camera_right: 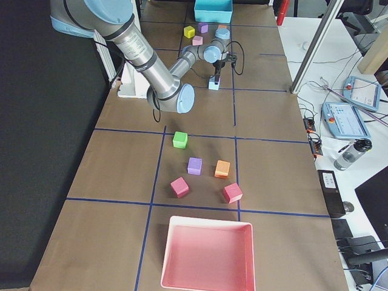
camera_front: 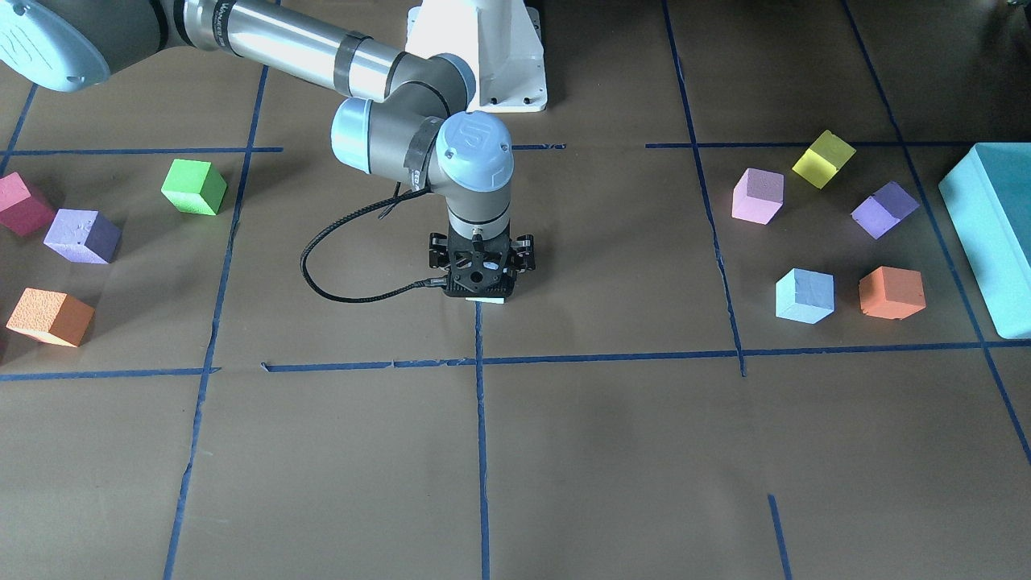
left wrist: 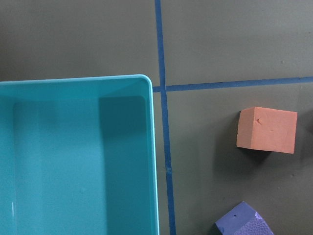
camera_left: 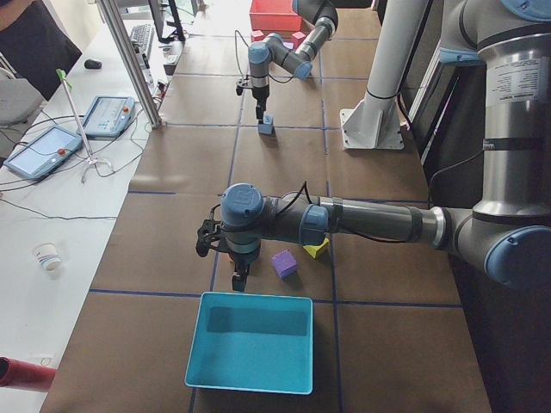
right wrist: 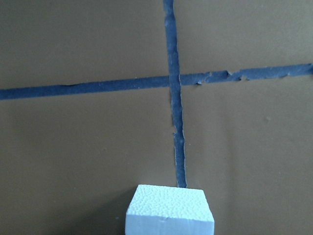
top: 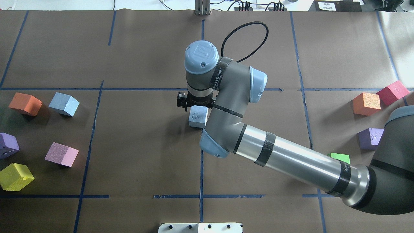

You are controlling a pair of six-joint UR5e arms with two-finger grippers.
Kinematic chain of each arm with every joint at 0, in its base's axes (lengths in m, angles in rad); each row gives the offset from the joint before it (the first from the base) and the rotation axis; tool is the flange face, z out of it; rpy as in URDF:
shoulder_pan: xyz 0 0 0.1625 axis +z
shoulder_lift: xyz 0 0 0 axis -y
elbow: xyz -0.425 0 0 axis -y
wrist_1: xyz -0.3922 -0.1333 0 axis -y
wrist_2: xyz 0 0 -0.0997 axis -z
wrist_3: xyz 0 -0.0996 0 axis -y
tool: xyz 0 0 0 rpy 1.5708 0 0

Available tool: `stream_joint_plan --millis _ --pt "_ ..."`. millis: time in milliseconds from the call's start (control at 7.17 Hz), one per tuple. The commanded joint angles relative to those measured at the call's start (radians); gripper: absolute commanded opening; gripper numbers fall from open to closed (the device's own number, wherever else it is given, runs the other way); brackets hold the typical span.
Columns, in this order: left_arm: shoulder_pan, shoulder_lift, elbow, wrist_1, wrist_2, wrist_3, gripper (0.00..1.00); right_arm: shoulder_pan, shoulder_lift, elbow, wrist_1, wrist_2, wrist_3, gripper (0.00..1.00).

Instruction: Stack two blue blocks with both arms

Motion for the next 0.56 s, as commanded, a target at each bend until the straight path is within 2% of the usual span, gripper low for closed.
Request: stream_joint_plan --millis 0,139,418 --pt "0.14 -0.013 -0.119 -0.02 0.0 -0.139 1.0 0.064 -0.008 0.111 -0.118 0.044 0.0 0.99" --pt "0.228 -0.041 -0.178 -0.019 0.008 -0.231 1.0 0.087 -0.044 0.17 -0.137 0.047 -0.002 0.99" --pt "0.367 -0.146 -0.181 -0.02 0.014 -0.379 1.0 0.168 -0.203 0.334 -0.151 0.096 -0.093 1.0"
